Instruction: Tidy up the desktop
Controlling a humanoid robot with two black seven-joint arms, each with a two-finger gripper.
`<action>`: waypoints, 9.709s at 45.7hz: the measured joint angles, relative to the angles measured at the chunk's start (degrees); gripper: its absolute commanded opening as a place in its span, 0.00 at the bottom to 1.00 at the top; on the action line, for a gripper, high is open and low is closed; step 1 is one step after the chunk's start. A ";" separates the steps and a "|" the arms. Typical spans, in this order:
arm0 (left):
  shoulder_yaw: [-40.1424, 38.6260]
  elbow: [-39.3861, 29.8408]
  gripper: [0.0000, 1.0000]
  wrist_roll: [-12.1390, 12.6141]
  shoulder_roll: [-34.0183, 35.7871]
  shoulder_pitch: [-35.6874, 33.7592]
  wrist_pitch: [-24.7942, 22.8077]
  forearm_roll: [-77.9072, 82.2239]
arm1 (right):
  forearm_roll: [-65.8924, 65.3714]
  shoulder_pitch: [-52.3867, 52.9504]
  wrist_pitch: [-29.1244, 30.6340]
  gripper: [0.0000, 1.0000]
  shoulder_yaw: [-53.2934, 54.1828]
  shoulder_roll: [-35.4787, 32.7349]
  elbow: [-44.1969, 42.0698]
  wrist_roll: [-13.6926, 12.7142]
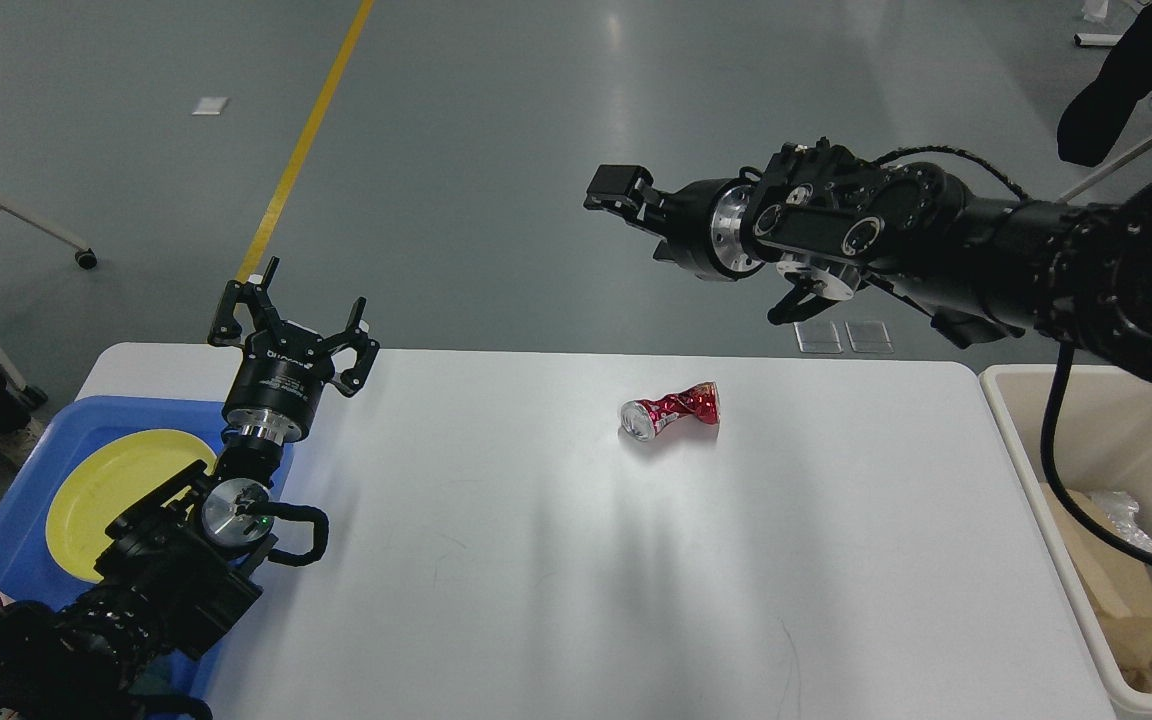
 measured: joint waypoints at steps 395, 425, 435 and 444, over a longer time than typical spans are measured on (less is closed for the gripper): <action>0.00 -0.03 0.97 0.00 0.00 0.00 0.00 0.01 | -29.98 -24.25 1.40 0.30 -7.92 -5.41 5.62 1.22; 0.00 -0.02 0.97 0.00 0.00 0.00 0.00 0.01 | -25.73 -19.86 18.11 0.00 -9.39 -7.34 5.58 0.71; 0.00 -0.03 0.97 0.00 0.00 0.00 0.00 0.01 | -25.64 -11.92 26.15 0.00 -10.03 -11.06 5.56 0.81; 0.00 -0.03 0.97 0.00 0.00 0.00 0.00 0.01 | -26.22 -5.67 27.96 0.00 -15.64 -13.06 4.71 0.76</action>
